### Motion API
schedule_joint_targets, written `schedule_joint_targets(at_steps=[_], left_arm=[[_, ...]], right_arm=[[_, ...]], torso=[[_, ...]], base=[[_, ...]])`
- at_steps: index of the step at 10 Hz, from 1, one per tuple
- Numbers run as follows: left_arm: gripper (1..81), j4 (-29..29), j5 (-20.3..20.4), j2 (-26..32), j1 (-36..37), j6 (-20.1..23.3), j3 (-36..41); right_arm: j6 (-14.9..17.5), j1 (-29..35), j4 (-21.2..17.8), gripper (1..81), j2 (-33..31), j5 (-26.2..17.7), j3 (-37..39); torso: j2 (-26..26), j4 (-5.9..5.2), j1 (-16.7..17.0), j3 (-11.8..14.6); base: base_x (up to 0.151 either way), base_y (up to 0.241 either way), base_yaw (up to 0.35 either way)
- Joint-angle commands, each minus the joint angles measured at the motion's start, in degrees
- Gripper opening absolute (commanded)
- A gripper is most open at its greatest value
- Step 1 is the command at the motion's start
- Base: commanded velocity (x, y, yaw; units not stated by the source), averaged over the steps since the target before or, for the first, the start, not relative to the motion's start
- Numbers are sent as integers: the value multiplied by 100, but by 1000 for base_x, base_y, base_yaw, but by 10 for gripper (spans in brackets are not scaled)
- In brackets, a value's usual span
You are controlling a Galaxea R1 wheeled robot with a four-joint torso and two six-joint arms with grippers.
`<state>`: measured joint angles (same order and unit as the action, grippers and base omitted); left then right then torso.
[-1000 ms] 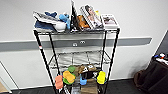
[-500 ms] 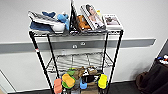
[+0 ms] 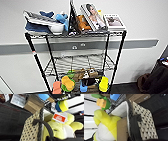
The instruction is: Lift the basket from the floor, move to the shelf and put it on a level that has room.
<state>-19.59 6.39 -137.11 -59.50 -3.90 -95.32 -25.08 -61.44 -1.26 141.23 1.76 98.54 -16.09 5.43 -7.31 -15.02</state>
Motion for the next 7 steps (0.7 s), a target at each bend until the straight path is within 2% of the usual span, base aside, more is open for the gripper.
schedule_joint_targets(at_steps=[1, 7], left_arm=[[10, 87, -155, 165, 593, -23, 277], [10, 96, -155, 174, 593, -14, 303]], right_arm=[[-15, 619, 108, 10, -118, 132, -362], [-15, 637, 108, 10, -118, 123, -380]], torso=[[0, 0, -2, 0], [0, 0, 0, 0]], base=[[84, 0, 0], [84, 0, 0]])
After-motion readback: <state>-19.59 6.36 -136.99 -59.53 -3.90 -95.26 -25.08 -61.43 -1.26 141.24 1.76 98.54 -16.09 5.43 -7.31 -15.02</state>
